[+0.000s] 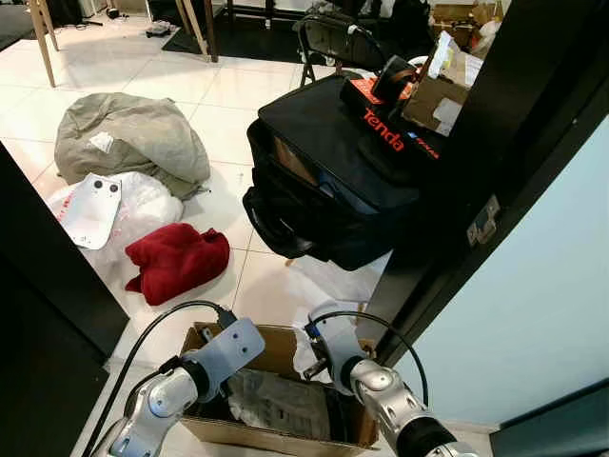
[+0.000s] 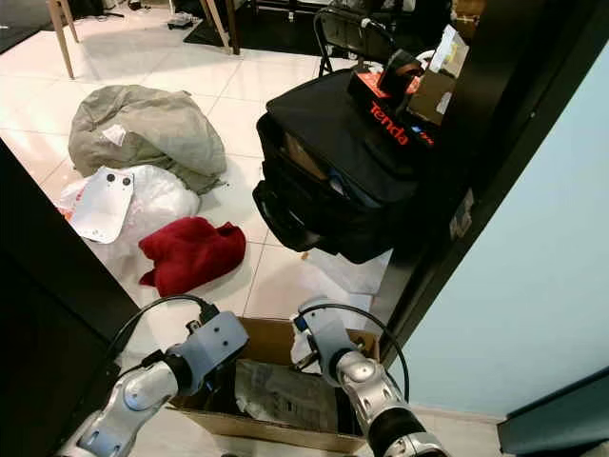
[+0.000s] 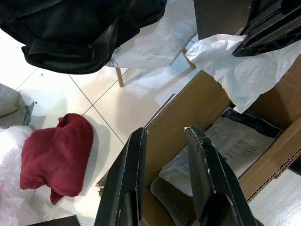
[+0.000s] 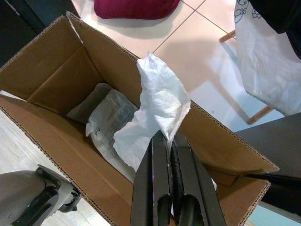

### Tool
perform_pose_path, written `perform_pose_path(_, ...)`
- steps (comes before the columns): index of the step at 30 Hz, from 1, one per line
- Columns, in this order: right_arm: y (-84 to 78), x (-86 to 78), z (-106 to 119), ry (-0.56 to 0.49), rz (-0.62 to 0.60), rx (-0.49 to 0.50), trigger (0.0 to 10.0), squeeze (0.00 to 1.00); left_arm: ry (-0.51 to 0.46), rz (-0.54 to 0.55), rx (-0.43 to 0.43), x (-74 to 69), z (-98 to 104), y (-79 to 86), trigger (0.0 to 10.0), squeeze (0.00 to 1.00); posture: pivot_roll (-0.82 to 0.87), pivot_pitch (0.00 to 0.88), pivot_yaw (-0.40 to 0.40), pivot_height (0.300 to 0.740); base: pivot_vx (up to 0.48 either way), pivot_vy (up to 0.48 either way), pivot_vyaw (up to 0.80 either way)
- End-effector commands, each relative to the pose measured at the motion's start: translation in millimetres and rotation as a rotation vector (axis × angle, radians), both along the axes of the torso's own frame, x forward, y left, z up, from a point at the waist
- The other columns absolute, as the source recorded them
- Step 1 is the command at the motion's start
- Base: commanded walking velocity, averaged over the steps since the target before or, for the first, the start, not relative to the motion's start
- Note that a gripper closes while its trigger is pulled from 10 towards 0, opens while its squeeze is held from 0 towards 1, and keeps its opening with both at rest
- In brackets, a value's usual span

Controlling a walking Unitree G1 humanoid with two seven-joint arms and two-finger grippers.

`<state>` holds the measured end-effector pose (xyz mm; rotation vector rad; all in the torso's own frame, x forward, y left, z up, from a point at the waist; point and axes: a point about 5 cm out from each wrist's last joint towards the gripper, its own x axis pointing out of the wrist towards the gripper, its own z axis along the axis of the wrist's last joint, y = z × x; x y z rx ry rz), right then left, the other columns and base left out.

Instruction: Clean up the room

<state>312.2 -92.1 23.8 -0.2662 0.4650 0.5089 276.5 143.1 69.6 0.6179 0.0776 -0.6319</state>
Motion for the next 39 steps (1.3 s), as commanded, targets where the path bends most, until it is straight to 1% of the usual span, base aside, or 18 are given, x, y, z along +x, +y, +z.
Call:
perform_pose_path(1, -1.1, -2.8, -4.7, 0.017, -0.004, -0.004, 10.0, 0.00, 0.017, -0.013, 0.005, -3.4, -5.8, -1.8, 10.0, 0.00, 0.04, 0.208, -0.017, 0.670, 0.000, 0.000, 0.00)
perform_pose_path(8, -0.8, -4.4, -6.4, 0.024, -0.007, 0.006, 10.0, 0.00, 0.019, -0.019, 0.007, -4.4, -6.4, -1.9, 10.0, 0.00, 0.04, 0.212, -0.015, 0.651, 0.000, 0.000, 0.00)
perform_pose_path(9, -0.7, -4.7, -6.9, 0.026, -0.005, 0.002, 10.0, 0.00, 0.020, -0.020, 0.008, -4.2, -6.5, -1.9, 10.0, 0.00, 0.04, 0.212, -0.012, 0.641, 0.000, 0.000, 0.00)
perform_pose_path(25, -1.4, -3.2, -5.8, 0.022, -0.011, -0.004, 10.0, 0.00, 0.015, -0.030, 0.010, -3.5, -5.4, -2.4, 10.0, 0.00, 0.04, 0.215, -0.008, 0.641, 0.000, 0.000, 0.00)
perform_pose_path(30, -0.7, -2.8, -5.3, 0.030, 0.000, 0.000, 10.0, 0.00, 0.012, -0.044, 0.004, -3.5, -3.6, -3.5, 10.0, 0.00, 0.04, 0.228, -0.008, 0.641, 0.000, 0.000, 0.00)
perform_pose_path(33, 0.7, -2.3, -5.2, 0.051, 0.036, -0.008, 10.0, 0.00, 0.018, -0.082, 0.017, -5.8, -2.6, -3.7, 10.0, 0.00, 0.04, 0.243, -0.004, 0.641, 0.000, 0.000, 0.00)
perform_pose_path(39, -2.2, 0.1, -4.5, 0.057, 0.042, -0.029, 10.0, 0.00, 0.025, -0.119, 0.015, -7.3, -0.8, -3.5, 10.0, 0.00, 0.05, 0.253, 0.000, 0.641, 0.000, 0.000, 0.00)
